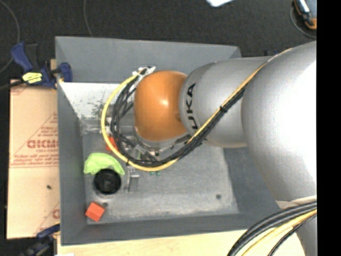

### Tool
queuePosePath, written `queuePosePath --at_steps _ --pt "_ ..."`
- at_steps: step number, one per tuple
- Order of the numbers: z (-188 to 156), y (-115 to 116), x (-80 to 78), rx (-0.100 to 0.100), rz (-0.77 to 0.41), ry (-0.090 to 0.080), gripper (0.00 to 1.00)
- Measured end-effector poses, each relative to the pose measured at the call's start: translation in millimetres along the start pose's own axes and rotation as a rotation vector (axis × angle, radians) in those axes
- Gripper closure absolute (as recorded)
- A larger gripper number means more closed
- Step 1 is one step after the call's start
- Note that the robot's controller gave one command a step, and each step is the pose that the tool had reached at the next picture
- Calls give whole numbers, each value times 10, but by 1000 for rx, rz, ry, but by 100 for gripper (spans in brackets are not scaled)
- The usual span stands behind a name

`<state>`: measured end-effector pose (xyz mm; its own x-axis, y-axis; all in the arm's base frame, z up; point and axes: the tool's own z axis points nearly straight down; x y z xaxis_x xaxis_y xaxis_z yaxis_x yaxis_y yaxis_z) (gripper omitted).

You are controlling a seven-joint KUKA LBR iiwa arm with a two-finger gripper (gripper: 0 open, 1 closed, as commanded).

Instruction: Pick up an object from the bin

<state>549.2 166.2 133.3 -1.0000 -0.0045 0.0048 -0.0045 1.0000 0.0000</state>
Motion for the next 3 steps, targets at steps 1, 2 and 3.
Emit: queuePosePath --at_steps 1,2,3 --pt "-48 -10 -17 -1 5 -7 0" --pt "-121 390 -527 -2 129 -4 0" --pt "282 375 481 -1 99 -8 0"
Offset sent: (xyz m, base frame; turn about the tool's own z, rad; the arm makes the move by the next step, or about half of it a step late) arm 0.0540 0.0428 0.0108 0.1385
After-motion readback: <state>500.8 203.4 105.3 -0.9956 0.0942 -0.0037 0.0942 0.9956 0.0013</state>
